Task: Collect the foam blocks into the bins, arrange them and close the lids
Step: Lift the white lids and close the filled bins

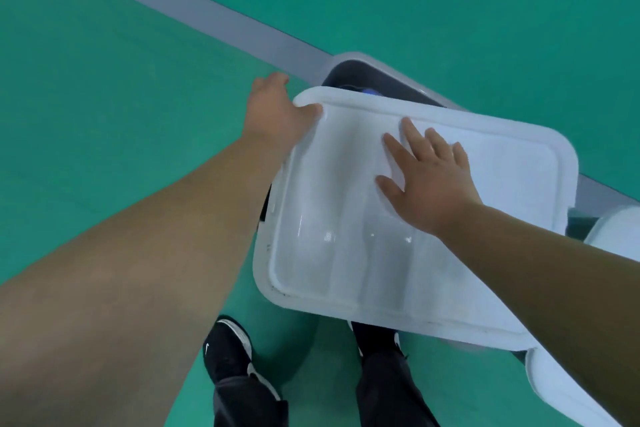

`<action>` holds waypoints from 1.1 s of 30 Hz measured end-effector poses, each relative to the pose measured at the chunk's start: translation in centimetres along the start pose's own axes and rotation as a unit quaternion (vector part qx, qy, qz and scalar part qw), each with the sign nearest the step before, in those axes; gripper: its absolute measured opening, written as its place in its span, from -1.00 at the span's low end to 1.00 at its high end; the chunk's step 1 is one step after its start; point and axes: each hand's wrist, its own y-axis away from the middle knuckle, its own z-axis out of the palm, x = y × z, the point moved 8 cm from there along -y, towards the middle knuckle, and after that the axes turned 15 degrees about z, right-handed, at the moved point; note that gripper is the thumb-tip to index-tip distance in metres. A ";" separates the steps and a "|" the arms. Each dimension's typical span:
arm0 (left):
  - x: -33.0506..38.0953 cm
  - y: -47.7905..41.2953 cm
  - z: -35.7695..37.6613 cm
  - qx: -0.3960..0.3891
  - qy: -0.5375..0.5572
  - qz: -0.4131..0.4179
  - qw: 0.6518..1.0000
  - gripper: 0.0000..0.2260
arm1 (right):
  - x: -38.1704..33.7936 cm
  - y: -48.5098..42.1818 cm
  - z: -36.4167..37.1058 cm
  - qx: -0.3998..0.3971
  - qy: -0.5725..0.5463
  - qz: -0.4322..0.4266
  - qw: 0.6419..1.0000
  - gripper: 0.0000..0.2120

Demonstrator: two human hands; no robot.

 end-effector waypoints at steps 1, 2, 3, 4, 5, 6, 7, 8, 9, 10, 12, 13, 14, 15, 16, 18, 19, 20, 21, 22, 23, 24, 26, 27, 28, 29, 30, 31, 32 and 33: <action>-0.1 0.4 0.5 -0.012 -0.016 -0.004 1.000 -0.32 | 0.3 -0.3 0.1 -0.005 0.007 0.009 1.000 -0.32; -0.4 1.1 1.0 -0.028 -0.018 -0.020 0.999 -0.32 | 0.5 -0.5 0.2 -0.009 0.013 0.018 1.000 -0.33; -0.9 1.9 1.7 -0.044 -0.019 -0.038 0.998 -0.35 | 0.6 -0.8 0.2 -0.013 0.017 0.024 0.999 -0.33; -1.4 2.8 2.3 -0.057 -0.027 -0.048 0.997 -0.42 | 0.7 -1.0 0.1 -0.015 0.020 0.026 0.999 -0.33; -1.7 3.4 2.7 -0.063 -0.045 -0.042 0.996 -0.50 | 0.6 -1.2 0.1 -0.012 0.023 0.025 0.999 -0.33; -1.7 3.9 2.9 -0.065 -0.066 -0.024 0.995 -0.53 | 0.4 -1.3 -0.1 -0.004 0.029 0.022 0.999 -0.33; -1.7 4.0 3.0 -0.066 -0.083 -0.006 0.994 -0.52 | 0.2 -1.5 -0.2 0.005 0.035 0.018 0.999 -0.33; -1.6 3.9 3.0 -0.068 -0.096 0.007 0.993 -0.49 | 0.0 -1.7 -0.3 0.013 0.041 0.013 0.999 -0.34; -1.6 3.6 3.0 -0.071 -0.103 0.019 0.992 -0.46 | -0.2 -1.9 -0.3 0.018 0.044 0.008 0.999 -0.33; -1.5 3.0 2.9 -0.074 -0.103 0.029 0.991 -0.44 | -0.5 -2.0 -0.2 0.020 0.046 0.004 0.999 -0.32; -1.0 1.6 2.8 -0.082 -0.102 0.050 0.990 -0.44 | -0.8 -2.3 0.0 0.016 0.040 0.007 0.999 -0.29; -0.6 0.9 2.7 -0.088 -0.104 0.060 0.989 -0.44 | -0.9 -2.4 0.1 0.011 0.035 0.013 0.999 -0.25; -0.2 0.3 2.6 -0.092 -0.107 0.068 0.988 -0.45 | -1.0 -2.5 0.2 0.009 0.031 0.022 0.999 -0.22; 0.2 -0.3 2.6 -0.095 -0.111 0.072 0.987 -0.45 | -1.0 -2.6 0.3 0.009 0.030 0.031 0.999 -0.19; 0.6 -0.9 2.5 -0.096 -0.117 0.075 0.986 -0.46 | -1.0 -2.6 0.4 0.007 0.029 0.041 0.999 -0.17; 1.6 -1.6 2.5 -0.099 -0.130 0.081 0.983 -0.45 | -0.7 -2.5 0.7 0.000 0.024 0.060 0.998 -0.16; 2.0 -1.9 2.7 -0.103 -0.140 0.086 0.981 -0.44 | -0.5 -2.5 0.9 -0.003 0.018 0.068 0.997 -0.16; 2.5 -2.0 2.9 -0.108 -0.149 0.092 0.979 -0.43 | -0.1 -2.3 1.2 -0.004 0.011 0.076 0.997 -0.16; 2.8 -2.0 3.0 -0.110 -0.157 0.097 0.977 -0.42 | 0.3 -2.2 1.4 -0.004 0.004 0.082 0.997 -0.17; 3.0 -2.0 3.0 -0.108 -0.164 0.099 0.976 -0.42 | 0.7 -2.1 1.5 -0.001 -0.001 0.085 0.996 -0.17; 3.1 -2.0 3.0 -0.105 -0.169 0.099 0.975 -0.43 | 1.0 -2.0 1.6 0.001 -0.005 0.086 0.996 -0.17; 3.0 -1.9 3.0 -0.102 -0.172 0.097 0.975 -0.44 | 1.1 -2.0 1.6 0.002 -0.008 0.085 0.996 -0.17; 2.7 -1.9 2.8 -0.091 -0.167 0.090 0.978 -0.51 | 0.8 -2.2 1.5 0.004 -0.010 0.082 0.997 -0.17; 2.5 -1.9 2.7 -0.081 -0.155 0.084 0.981 -0.57 | 0.5 -2.3 1.4 0.004 -0.010 0.079 0.997 -0.17; 2.2 -1.9 2.5 -0.071 -0.139 0.073 0.985 -0.61 | 0.1 -2.5 1.3 0.004 -0.010 0.076 0.997 -0.17; 1.8 -1.9 2.4 -0.065 -0.126 0.059 0.988 -0.63 | -0.3 -2.7 1.3 0.003 -0.010 0.075 0.997 -0.17; 1.5 -2.0 2.3 -0.067 -0.123 0.047 0.989 -0.63 | -0.6 -2.9 1.3 0.002 -0.010 0.075 0.997 -0.16; 1.2 -2.0 2.4 -0.075 -0.126 0.036 0.989 -0.63 | -0.8 -3.1 1.3 -0.002 -0.010 0.077 0.997 -0.15; 0.9 -2.1 2.6 -0.085 -0.129 0.026 0.988 -0.62 | -1.0 -3.1 1.5 -0.005 -0.009 0.077 0.997 -0.15; 0.7 -2.1 2.7 -0.091 -0.130 0.016 0.987 -0.61 | -1.0 -3.1 1.7 -0.005 -0.006 0.074 0.997 -0.14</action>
